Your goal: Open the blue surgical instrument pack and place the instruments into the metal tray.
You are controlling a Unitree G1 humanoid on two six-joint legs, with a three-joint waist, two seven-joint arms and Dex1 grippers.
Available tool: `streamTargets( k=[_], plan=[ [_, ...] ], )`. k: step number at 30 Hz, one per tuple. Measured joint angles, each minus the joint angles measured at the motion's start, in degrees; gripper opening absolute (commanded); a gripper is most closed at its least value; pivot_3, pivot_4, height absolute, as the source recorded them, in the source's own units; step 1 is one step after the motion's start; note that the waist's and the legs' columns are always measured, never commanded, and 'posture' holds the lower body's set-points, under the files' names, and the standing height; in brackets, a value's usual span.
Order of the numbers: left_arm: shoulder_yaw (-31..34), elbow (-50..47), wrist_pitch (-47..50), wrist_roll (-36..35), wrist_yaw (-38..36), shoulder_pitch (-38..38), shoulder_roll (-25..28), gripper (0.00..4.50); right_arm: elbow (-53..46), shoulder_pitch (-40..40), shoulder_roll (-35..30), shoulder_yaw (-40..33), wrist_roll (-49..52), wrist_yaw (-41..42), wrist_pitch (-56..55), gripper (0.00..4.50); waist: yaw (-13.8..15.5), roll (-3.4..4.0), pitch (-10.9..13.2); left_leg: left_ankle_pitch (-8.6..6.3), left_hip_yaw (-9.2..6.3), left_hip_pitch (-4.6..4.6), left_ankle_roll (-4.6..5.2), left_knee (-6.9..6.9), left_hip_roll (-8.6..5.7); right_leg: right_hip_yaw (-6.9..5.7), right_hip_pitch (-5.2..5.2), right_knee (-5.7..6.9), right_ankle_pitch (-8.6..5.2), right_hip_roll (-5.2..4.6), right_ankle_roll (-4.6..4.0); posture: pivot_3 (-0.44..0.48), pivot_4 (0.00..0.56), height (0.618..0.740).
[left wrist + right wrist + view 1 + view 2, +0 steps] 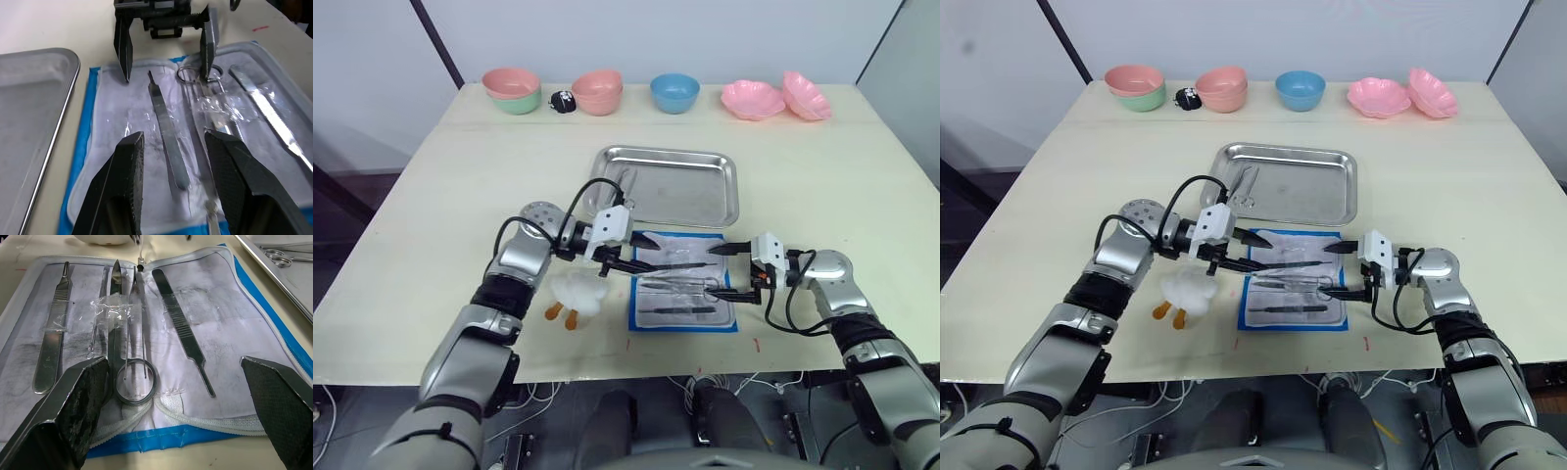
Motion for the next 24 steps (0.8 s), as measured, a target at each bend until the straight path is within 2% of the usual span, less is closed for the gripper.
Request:
streamTargets(
  k=[12, 15, 16, 17, 24],
  plan=[
    [0.0, 12.3, -7.2, 5.7, 2.6, -2.4, -3.4, 2.08, -0.2, 0.1, 0.0, 0.0, 0.0, -0.1, 0.2, 4.5, 0.0, -0.01, 0.0, 0.0, 0.01, 0.0, 0.0, 0.0, -0.01, -0.01, 0.0, 0.0, 0.0, 0.0, 0.0, 0.0, 0.15, 0.74],
    [0.0, 15.0, -9.1, 7.1, 3.0, -3.5, -3.8, 1.22, -0.2, 0.1, 0.0, 0.0, 0.0, -0.2, 0.2, 4.5, 0.0, -0.02, 0.0, 0.0, 0.01, 0.0, 0.0, 0.0, -0.01, -0.03, 0.01, 0.0, 0.0, 0.0, 0.01, 0.0, 0.15, 0.74],
    [0.0, 15.2, -9.2, 7.4, 2.9, -3.7, -3.8, 0.79, -0.2, 0.1, 0.0, 0.0, 0.0, -0.2, 0.2, 4.5, 0.0, -0.02, 0.0, 0.0, 0.01, 0.0, 0.0, 0.0, -0.01, -0.02, 0.01, 0.0, 0.0, 0.0, 0.01, 0.0, 0.15, 0.74],
    [-0.3, 15.6, -9.5, 7.6, 1.9, -3.9, -3.9, 0.14, -0.2, 0.1, 0.0, 0.0, 0.0, -0.2, 0.2, 4.5, 0.0, 0.0, 0.0, 0.0, 0.02, 0.01, 0.0, 0.0, -0.01, -0.02, 0.01, 0.01, 0.0, 0.0, 0.01, 0.0, 0.15, 0.74],
    [-0.1, 15.7, -9.5, 7.6, 0.9, -3.9, -3.9, 0.14, -0.1, 0.2, 0.0, 0.0, 0.0, -0.3, 0.2, 4.5, 0.0, -0.01, 0.0, 0.0, 0.0, 0.02, 0.0, 0.0, -0.01, -0.03, 0.02, 0.01, 0.0, 0.0, 0.01, 0.0, 0.15, 0.74]
  ],
)
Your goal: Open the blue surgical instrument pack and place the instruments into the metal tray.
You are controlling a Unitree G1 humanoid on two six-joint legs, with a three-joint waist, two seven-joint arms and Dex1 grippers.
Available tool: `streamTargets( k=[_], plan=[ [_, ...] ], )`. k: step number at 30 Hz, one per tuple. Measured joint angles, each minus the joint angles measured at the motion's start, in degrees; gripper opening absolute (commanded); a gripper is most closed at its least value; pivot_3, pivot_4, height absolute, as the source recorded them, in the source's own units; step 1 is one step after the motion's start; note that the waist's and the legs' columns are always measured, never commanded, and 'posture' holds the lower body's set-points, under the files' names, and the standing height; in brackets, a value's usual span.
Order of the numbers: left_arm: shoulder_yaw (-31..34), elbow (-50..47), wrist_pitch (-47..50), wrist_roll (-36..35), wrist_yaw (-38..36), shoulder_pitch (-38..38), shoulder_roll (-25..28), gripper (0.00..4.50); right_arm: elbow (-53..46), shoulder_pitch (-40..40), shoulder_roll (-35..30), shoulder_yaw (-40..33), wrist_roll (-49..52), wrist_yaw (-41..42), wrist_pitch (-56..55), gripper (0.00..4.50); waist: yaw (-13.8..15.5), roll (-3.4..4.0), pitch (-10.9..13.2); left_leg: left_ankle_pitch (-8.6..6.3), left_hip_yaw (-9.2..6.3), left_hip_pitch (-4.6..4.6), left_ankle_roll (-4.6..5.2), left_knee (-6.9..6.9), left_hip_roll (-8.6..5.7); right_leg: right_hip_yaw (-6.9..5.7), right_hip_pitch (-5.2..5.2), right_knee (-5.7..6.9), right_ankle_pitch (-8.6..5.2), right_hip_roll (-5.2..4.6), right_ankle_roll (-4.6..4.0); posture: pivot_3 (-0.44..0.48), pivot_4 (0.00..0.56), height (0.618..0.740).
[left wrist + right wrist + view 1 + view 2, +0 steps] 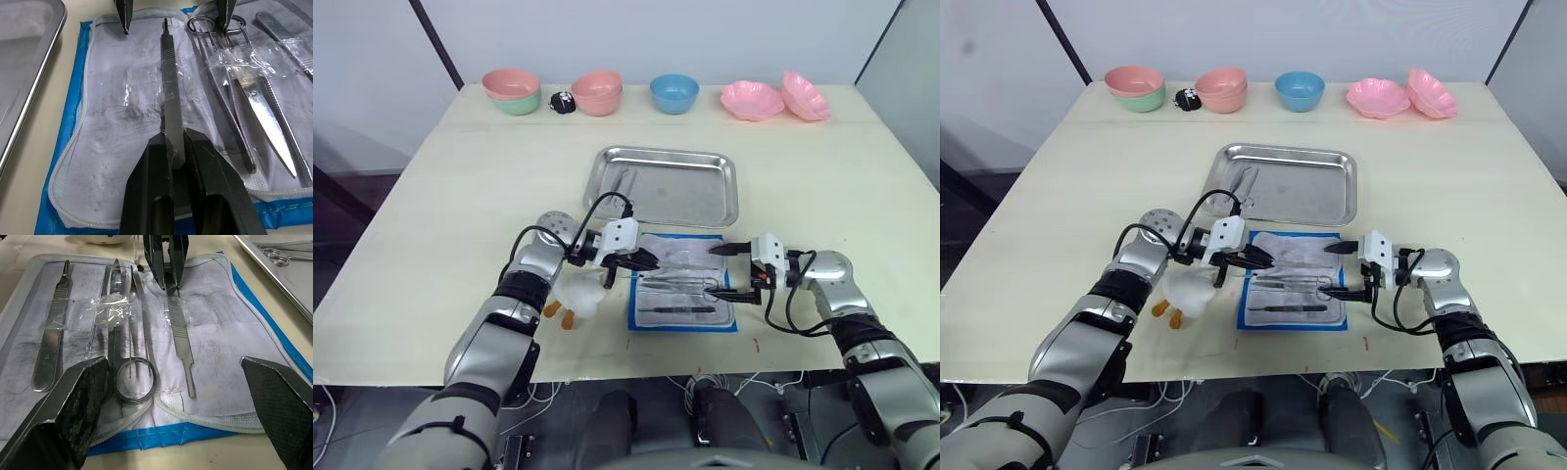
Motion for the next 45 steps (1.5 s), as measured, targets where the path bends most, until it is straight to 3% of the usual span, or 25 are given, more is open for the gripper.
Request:
streamTargets(
  k=[18, 28, 45],
  plan=[
    [-0.2, -5.8, 4.5, 1.4, -1.7, -0.1, 1.9, 0.14, 0.1, -0.1, 0.1, 0.0, 0.0, 0.1, 0.0, 4.5, -0.1, 0.01, 0.0, 0.0, -0.01, -0.01, 0.0, 0.0, 0.0, -0.02, 0.0, 0.0, 0.0, 0.01, 0.0, 0.0, 0.15, 0.74],
    [-1.9, -14.7, 12.1, 2.7, -3.8, -1.0, 7.1, 0.14, 0.3, -0.2, 0.5, 0.0, 0.0, 0.0, 0.0, 4.5, -0.3, 0.01, 0.0, 0.0, -0.02, 0.0, 0.0, -0.02, 0.03, -0.01, -0.01, 0.0, -0.01, 0.05, 0.0, 0.0, 0.15, 0.74],
    [-1.2, -19.9, 16.0, 0.6, -5.6, 0.8, 14.0, 0.14, 0.5, -0.3, 0.7, 0.0, 0.0, -0.1, 0.0, 4.5, -0.4, 0.01, 0.0, 0.0, -0.03, 0.02, 0.0, -0.02, 0.08, 0.01, -0.01, 0.0, -0.01, 0.08, -0.01, 0.0, 0.15, 0.74]
  ],
)
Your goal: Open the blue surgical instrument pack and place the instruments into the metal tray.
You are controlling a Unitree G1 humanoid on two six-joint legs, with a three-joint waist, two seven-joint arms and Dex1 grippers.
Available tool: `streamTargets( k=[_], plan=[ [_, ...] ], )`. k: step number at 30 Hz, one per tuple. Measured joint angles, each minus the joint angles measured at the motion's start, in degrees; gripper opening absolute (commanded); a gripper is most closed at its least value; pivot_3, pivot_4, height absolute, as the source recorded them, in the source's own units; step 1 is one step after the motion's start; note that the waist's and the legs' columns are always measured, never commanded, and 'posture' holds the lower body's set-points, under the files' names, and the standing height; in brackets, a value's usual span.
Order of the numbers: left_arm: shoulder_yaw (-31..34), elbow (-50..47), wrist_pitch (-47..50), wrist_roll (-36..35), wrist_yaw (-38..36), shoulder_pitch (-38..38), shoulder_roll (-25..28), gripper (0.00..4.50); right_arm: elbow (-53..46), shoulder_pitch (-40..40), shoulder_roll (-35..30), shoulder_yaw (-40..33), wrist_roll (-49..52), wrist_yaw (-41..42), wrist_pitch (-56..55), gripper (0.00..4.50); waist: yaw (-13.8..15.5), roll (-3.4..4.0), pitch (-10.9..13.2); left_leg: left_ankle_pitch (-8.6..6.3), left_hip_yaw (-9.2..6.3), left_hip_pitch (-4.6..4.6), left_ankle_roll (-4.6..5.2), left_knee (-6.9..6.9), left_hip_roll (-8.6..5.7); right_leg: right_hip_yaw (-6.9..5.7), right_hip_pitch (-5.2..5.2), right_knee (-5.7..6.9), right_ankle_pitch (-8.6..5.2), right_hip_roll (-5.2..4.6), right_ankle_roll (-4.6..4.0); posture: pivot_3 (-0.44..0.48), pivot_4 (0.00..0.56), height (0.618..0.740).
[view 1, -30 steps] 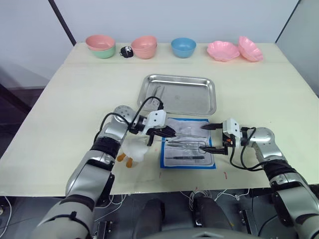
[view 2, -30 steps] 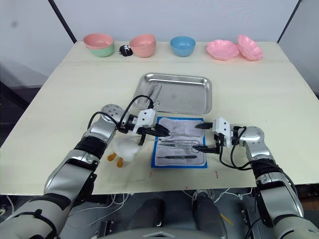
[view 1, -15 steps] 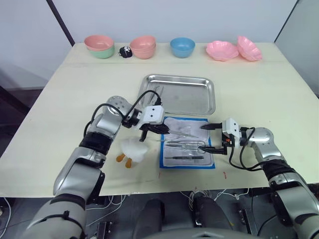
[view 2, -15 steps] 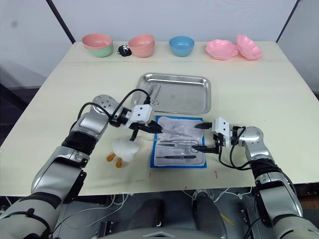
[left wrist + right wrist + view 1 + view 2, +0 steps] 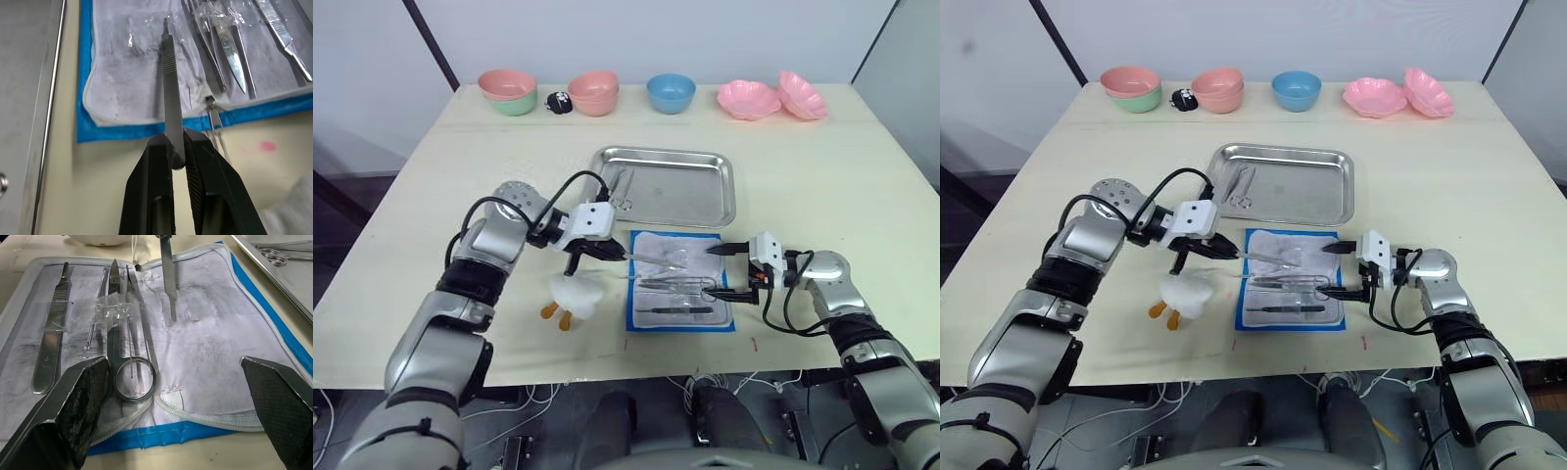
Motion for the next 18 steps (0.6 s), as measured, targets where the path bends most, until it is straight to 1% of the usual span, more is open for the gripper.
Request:
streamTargets(
  k=[7, 18],
  plan=[
    [1.7, -2.2, 0.8, -2.1, -1.7, 1.3, 4.0, 0.14, 0.0, 0.0, 0.0, 0.0, 0.0, 0.0, 0.0, 4.5, 0.0, 0.0, 0.0, 0.0, -0.01, 0.0, 0.0, 0.0, 0.02, 0.01, 0.0, 0.0, 0.0, 0.01, -0.01, 0.0, 0.15, 0.74],
    [3.8, -3.6, 2.2, -5.2, -2.7, 1.4, 8.4, 0.14, -0.1, 0.1, 0.1, 0.0, 0.0, -0.1, 0.0, 4.5, 0.0, 0.0, 0.0, 0.0, 0.0, 0.01, 0.0, -0.01, 0.03, 0.01, -0.01, 0.0, -0.01, 0.01, -0.01, 0.0, 0.15, 0.74]
  ],
)
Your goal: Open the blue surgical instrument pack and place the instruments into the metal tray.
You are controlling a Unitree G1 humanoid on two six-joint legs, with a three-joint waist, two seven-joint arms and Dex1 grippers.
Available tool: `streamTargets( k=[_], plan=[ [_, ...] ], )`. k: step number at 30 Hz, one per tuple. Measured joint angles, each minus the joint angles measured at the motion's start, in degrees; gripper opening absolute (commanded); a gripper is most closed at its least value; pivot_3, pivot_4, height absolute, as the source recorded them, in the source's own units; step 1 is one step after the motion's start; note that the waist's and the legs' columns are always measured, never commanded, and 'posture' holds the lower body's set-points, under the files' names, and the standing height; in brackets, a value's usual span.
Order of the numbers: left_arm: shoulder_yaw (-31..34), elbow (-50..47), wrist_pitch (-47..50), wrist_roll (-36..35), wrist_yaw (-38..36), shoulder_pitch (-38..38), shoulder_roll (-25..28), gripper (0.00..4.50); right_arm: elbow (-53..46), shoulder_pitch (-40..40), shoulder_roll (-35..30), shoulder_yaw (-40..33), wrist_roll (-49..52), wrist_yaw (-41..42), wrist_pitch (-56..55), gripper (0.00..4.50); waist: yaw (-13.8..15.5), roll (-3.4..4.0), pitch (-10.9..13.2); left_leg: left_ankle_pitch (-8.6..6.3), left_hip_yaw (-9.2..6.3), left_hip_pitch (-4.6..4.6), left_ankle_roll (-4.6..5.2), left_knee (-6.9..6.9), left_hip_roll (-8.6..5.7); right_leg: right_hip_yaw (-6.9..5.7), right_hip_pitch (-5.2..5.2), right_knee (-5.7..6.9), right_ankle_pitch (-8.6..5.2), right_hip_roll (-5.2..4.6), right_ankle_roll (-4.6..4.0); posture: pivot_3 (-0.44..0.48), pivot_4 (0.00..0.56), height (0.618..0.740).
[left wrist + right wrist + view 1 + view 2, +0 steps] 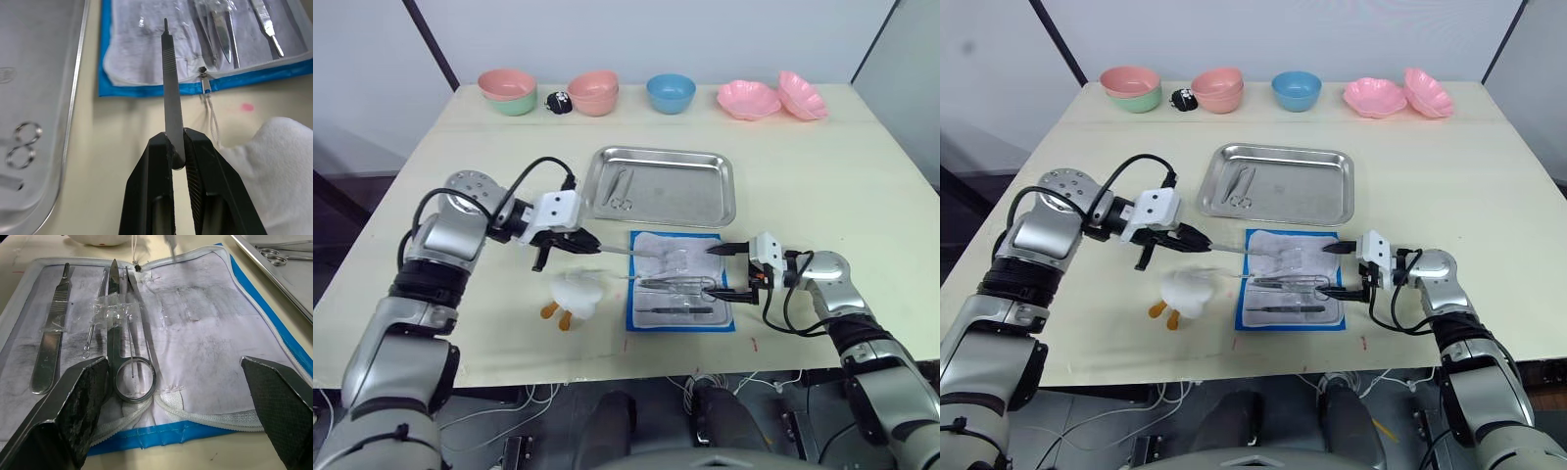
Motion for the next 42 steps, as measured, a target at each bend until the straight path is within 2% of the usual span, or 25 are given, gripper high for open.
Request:
streamTargets(
  k=[7, 13, 18, 19, 22, 27, 33, 42],
  plan=[
    [1.5, -2.2, 4.2, -2.6, 0.7, 0.1, -0.2, 0.14, 0.0, 0.0, -0.1, 0.0, 0.0, 0.0, 0.0, 4.5, 0.1, 0.0, 0.0, 0.0, -0.01, -0.01, 0.0, 0.0, 0.01, -0.01, 0.0, 0.0, 0.0, 0.0, 0.0, 0.0, 0.15, 0.74],
    [3.7, -6.9, 12.6, -4.0, 10.4, 0.6, -5.7, 0.14, -0.2, 0.1, 0.0, 0.0, 0.0, 0.0, 0.0, 4.5, 0.0, 0.0, 0.0, 0.0, -0.05, 0.01, 0.0, 0.0, 0.01, 0.03, 0.0, 0.01, 0.0, 0.0, 0.01, 0.0, 0.15, 0.74],
    [6.9, -11.5, 25.8, -4.0, 28.7, 0.6, -15.6, 0.14, -0.3, 0.3, -0.2, -0.1, 0.0, -0.1, 0.0, 4.5, 0.1, -0.07, 0.0, 0.0, -0.26, 0.0, 0.0, 0.02, -0.03, 0.01, 0.04, 0.01, 0.02, -0.04, 0.03, 0.0, 0.15, 0.74],
    [6.9, -11.8, 26.6, -4.0, 29.8, 0.6, -16.2, 0.14, -0.3, 0.3, -0.1, -0.1, 0.0, -0.2, 0.0, 4.5, 0.1, -0.07, 0.0, 0.0, -0.26, 0.01, 0.0, 0.02, -0.03, 0.02, 0.04, 0.01, 0.02, -0.04, 0.02, 0.0, 0.15, 0.74],
    [7.5, -14.6, 32.7, -2.3, 40.9, 0.7, -21.7, 0.14, -0.5, 0.6, -0.1, -0.1, 0.0, -0.3, 0.0, 4.5, 0.1, -0.07, 0.0, 0.0, -0.32, 0.03, 0.0, 0.01, -0.02, -0.01, 0.07, 0.01, 0.02, -0.04, 0.02, 0.0, 0.15, 0.74],
    [7.8, -15.9, 39.5, 0.1, 54.1, 0.3, -27.8, 0.14, -1.0, 0.8, -0.2, -0.1, 0.0, -0.6, 0.0, 4.5, 0.0, -0.06, 0.0, 0.0, -0.32, 0.07, -0.01, -0.01, -0.04, 0.01, 0.07, 0.02, 0.02, -0.04, 0.02, 0.0, 0.15, 0.74],
    [11.2, -12.2, 48.1, 0.5, 66.0, -4.2, -34.5, 0.14, -1.1, 0.8, -0.3, -0.1, 0.0, -0.6, 0.0, 4.5, 0.1, -0.07, 0.0, 0.0, -0.36, 0.06, -0.02, 0.0, -0.1, -0.03, 0.1, 0.0, 0.03, -0.07, 0.03, 0.0, 0.15, 0.74],
    [14.6, 2.1, 47.3, 1.2, 77.6, -9.3, -39.7, 0.14, -1.2, 0.9, -0.2, -0.1, 0.0, -0.6, 0.0, 4.5, 0.1, -0.08, 0.0, 0.0, -0.38, 0.07, -0.03, -0.01, -0.11, -0.06, 0.11, -0.01, 0.03, -0.08, 0.03, 0.0, 0.15, 0.74]
  ],
)
